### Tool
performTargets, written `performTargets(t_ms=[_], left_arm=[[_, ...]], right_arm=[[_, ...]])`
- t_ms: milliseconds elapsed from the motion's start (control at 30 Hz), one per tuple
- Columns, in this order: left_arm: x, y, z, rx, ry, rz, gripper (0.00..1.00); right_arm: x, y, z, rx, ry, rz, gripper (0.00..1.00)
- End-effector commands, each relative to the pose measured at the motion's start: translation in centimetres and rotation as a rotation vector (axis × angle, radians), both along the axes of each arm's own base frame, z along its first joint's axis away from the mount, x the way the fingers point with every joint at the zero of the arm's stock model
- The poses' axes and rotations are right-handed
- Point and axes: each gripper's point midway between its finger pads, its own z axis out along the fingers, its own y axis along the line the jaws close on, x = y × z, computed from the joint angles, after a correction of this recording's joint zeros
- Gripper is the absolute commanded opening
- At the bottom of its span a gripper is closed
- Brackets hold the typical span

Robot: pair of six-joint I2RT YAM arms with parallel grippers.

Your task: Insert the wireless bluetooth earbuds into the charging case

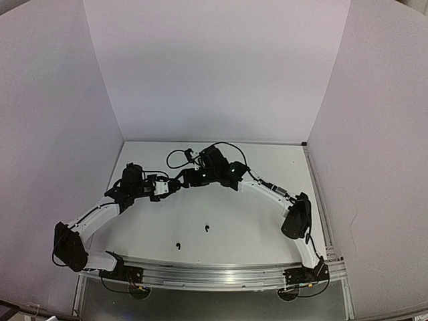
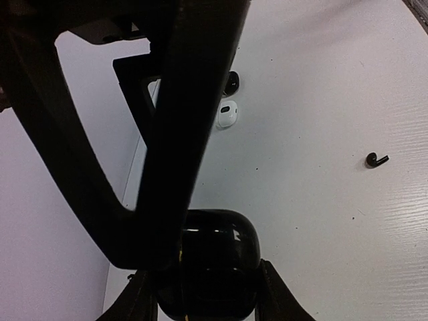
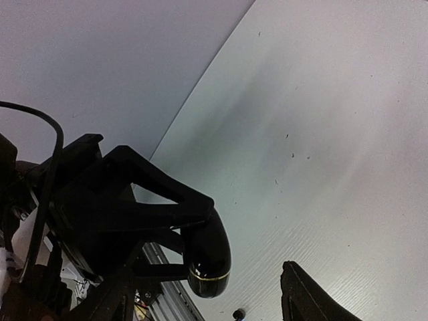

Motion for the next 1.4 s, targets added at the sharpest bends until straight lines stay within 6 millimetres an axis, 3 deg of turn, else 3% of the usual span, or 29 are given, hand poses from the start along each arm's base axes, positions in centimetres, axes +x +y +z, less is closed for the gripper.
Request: performTargets(t_ms=[0, 433, 567, 733, 867, 1033, 1133, 1200, 1267, 1333, 1367], left_arm=[[-1.0, -0.8, 1.9, -0.039, -0.065, -0.055, 0.00], [-1.9, -0.9, 2.8, -0.022, -0.112, -0.084, 0.00], [-2.1, -0.8, 3.0, -0.030, -0.118, -0.080, 0.00], [-1.5, -0.6, 3.4, -0.033, -0.125, -0.048, 0.00], [-1.6, -0.5, 3.6, -0.042, -0.126, -0.043, 0.00], [-2.0, -0.6, 3.9, -0.060, -0.116, -0.053, 0.00], [-2.6, -0.7, 4.0, -0.070, -0.113, -0.073, 0.00], [-3.0, -0.7, 3.9, -0.071, -0.103, -0.084, 0.01], [-3.1, -0.6, 4.0, -0.086, -0.079, -0.074, 0.22], [-2.8, -0.6, 4.5, -0.135, -0.006, -0.021, 0.83], [-2.6, -0.5, 4.9, -0.164, 0.041, 0.012, 0.97]], right_arm=[[0.1, 0.5, 0.2, 0.041, 0.019, 0.006, 0.66], [-1.2, 2.8, -1.7, 0.052, 0.056, 0.053, 0.44], [-1.3, 2.6, -1.7, 0.049, 0.060, 0.046, 0.26], [-2.0, 2.9, -1.5, 0.067, 0.083, 0.084, 0.34], [-2.4, 3.1, -1.9, 0.067, 0.100, 0.093, 0.32], [-2.8, 3.2, -1.5, 0.078, 0.092, 0.101, 0.19], [-2.4, 2.9, -1.1, 0.077, 0.066, 0.076, 0.01], [-2.3, 2.7, -0.8, 0.077, 0.049, 0.068, 0.00], [-2.4, 2.5, -0.5, 0.077, 0.026, 0.079, 0.00], [-2.7, 2.1, 0.6, 0.081, -0.025, 0.107, 0.00], [-2.9, 1.8, 1.1, 0.081, -0.056, 0.121, 0.00]])
